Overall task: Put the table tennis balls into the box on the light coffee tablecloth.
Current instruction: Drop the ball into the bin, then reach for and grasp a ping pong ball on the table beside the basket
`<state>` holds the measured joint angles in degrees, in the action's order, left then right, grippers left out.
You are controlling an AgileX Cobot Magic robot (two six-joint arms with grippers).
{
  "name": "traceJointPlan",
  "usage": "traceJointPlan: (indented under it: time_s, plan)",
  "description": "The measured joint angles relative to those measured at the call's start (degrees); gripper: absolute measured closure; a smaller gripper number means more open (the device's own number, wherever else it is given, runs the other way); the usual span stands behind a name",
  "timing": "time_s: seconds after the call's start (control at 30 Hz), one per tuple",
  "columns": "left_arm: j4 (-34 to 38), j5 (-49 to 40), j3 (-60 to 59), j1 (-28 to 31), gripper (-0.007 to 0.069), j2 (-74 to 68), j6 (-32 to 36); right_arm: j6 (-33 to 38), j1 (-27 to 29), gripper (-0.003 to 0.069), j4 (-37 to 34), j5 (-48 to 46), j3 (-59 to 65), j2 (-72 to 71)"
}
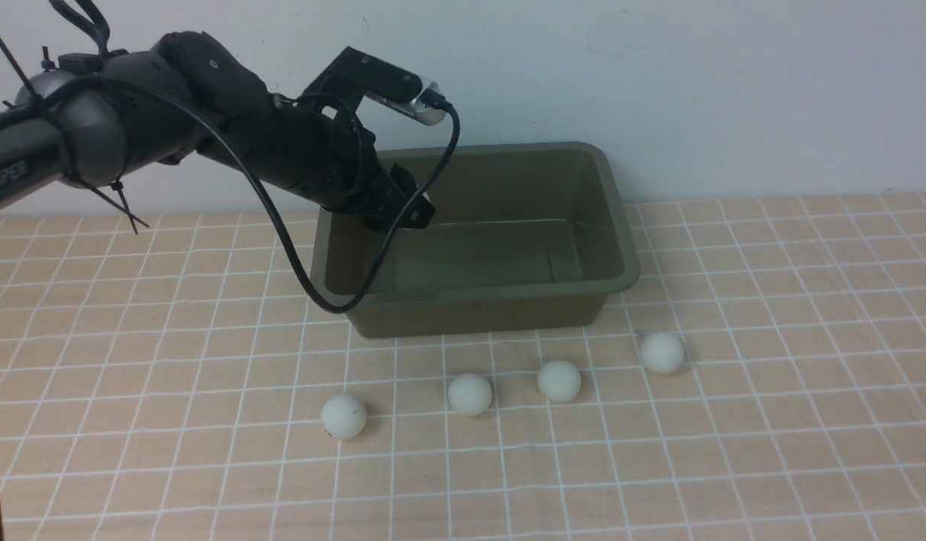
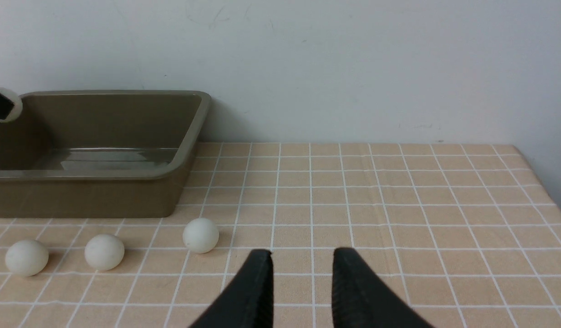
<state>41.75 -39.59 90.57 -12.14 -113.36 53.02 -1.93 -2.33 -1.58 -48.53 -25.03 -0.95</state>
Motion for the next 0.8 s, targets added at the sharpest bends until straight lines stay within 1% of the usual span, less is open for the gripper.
traceJointPlan:
  time_s: [0.07, 0.13, 0.2, 0.3, 0.37, 0.5, 0.57, 0.6, 0.63, 0.67, 0.7, 0.73, 0.8]
  plan:
    - [-0.13, -0.70, 0.91, 0.00, 0.0237, -0.41, -0.90, 0.00, 0.00, 0.0480, 0.05, -0.42, 0.00, 0.00]
    - [-0.45, -1.65, 1.98, 0.00, 0.0217, -0.41, -2.08, 0.00, 0.00, 0.0480, 0.00, -0.85, 0.00, 0.00]
    - [-1.12, -3.84, 3.11, 0.00, 0.0218, 0.16, -3.74, 0.00, 0.00, 0.0480, 0.00, -1.49, 0.00, 0.00]
    - [-3.02, -8.70, 5.06, 0.00, 0.0232, 1.81, -8.40, 0.00, 0.00, 0.0480, 0.00, -2.16, 0.00, 0.00]
    - [-5.08, -13.05, 6.69, 0.00, 0.0262, 3.58, -12.47, 0.00, 0.00, 0.0480, 0.00, -2.16, 0.00, 0.00]
    - [-10.54, -23.44, 10.04, 0.00, 0.0350, 6.99, -20.11, 0.00, 0.00, 0.0480, 0.00, -2.23, 0.00, 0.00]
    - [-13.83, -28.85, 11.72, 0.00, 0.0417, 8.88, -23.11, 0.00, 0.00, 0.0480, 0.00, -2.23, 0.00, 0.00]
    - [-14.11, -29.08, 11.72, 0.00, 0.0417, 9.06, -23.27, 0.00, 0.00, 0.0480, 0.00, -2.23, 0.00, 0.00]
    - [-16.28, -30.36, 12.01, 0.00, 0.0467, 10.40, -24.43, 0.00, 0.00, 0.0480, -0.05, -2.29, 0.00, 0.00]
    - [-17.70, -30.79, 12.05, 0.00, 0.0494, 10.97, -25.17, 0.00, 0.00, 0.0480, -0.04, -2.29, 0.00, 0.00]
    - [-18.21, -30.85, 12.05, 0.00, 0.0498, 11.07, -25.53, 0.00, 0.00, 0.0480, -0.04, -2.29, 0.00, 0.00]
    - [-19.57, -31.10, 12.05, 0.00, 0.0538, 11.60, -27.85, 0.00, 0.00, 0.0480, -0.04, -2.29, 0.00, 0.00]
    - [-20.21, -31.13, 11.52, 0.00, 0.0582, 12.01, -31.93, 0.00, 0.00, 0.0480, -0.04, -2.29, 0.00, 0.00]
